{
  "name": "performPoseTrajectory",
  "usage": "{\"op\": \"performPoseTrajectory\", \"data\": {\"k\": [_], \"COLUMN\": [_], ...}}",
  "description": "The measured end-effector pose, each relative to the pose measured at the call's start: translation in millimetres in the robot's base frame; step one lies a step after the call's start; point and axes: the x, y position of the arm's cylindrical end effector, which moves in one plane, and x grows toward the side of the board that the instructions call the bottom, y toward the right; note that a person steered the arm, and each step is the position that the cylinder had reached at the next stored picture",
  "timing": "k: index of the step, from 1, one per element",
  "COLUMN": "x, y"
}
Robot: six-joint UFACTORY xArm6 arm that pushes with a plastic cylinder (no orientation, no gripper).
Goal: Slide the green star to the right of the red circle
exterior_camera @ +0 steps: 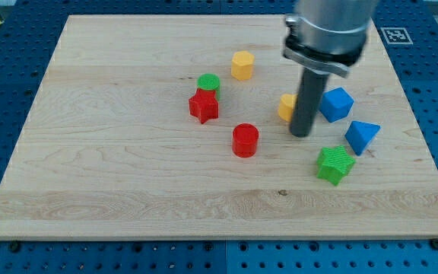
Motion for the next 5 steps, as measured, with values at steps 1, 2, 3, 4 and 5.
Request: {"op": "performPoseTrajectory", "data": {"k": [1, 2, 3, 4, 5], "x": [17, 26, 33, 51, 67], "y": [30, 59, 74, 68, 56]}}
